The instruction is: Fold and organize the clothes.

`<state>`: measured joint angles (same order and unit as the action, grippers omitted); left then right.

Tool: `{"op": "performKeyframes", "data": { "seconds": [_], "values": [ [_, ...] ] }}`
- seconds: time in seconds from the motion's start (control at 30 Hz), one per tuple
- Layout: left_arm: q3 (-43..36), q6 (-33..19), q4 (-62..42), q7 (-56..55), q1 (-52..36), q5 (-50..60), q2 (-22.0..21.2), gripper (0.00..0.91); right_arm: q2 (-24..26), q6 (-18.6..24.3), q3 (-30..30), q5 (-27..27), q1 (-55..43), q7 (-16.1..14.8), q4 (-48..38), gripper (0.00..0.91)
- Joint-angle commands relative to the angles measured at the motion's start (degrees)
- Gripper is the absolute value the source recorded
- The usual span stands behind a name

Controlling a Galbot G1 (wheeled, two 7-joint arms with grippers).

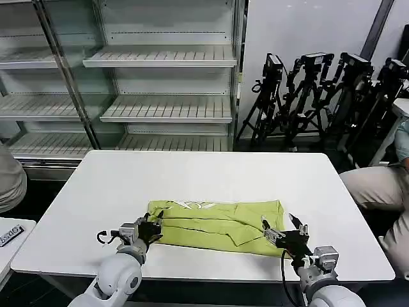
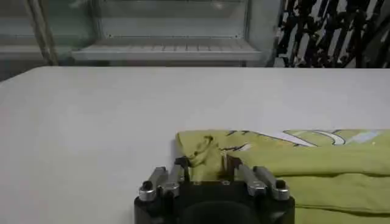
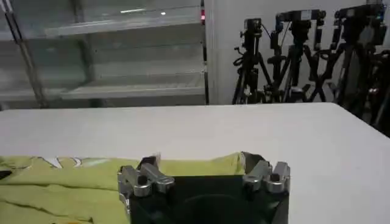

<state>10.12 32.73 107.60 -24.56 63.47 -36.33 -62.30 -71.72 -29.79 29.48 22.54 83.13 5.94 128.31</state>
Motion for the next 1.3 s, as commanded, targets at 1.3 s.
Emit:
{"op": "performKeyframes", "data": {
  "seconds": [1.3],
  "values": [
    [-5.2,0.5,14.5,9.5,0.7,12.2,-0.8,0.02,0.5,0.1,4.2,-0.2,2.8,-0.1,3.9,0.907]
  ]
}}
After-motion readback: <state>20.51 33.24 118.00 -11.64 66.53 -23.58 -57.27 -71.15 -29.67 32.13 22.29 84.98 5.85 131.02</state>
